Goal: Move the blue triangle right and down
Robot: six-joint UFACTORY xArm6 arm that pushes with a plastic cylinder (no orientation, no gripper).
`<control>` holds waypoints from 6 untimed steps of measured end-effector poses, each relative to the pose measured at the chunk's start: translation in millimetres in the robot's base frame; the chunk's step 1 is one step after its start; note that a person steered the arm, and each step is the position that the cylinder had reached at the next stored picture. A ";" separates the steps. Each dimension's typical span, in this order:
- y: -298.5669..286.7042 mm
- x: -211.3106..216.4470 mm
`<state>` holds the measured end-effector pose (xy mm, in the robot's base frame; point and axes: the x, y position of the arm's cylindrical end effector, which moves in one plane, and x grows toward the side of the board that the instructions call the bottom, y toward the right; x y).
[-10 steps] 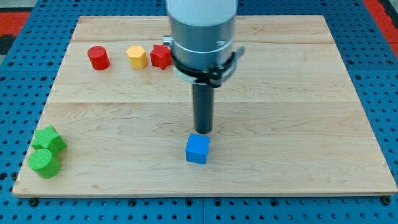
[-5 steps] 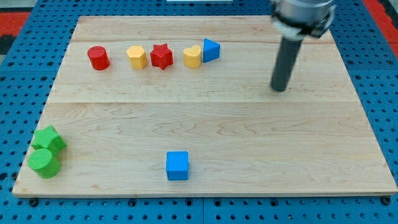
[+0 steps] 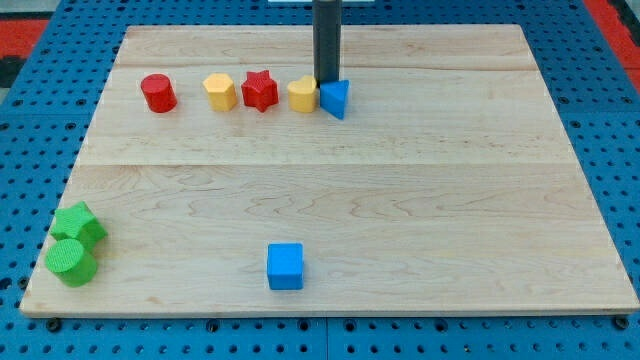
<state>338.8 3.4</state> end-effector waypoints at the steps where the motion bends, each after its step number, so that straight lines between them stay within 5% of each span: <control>1: 11.3 52.1; 4: 81.1 49.7; 5: 117.2 68.7; 6: 93.2 105.0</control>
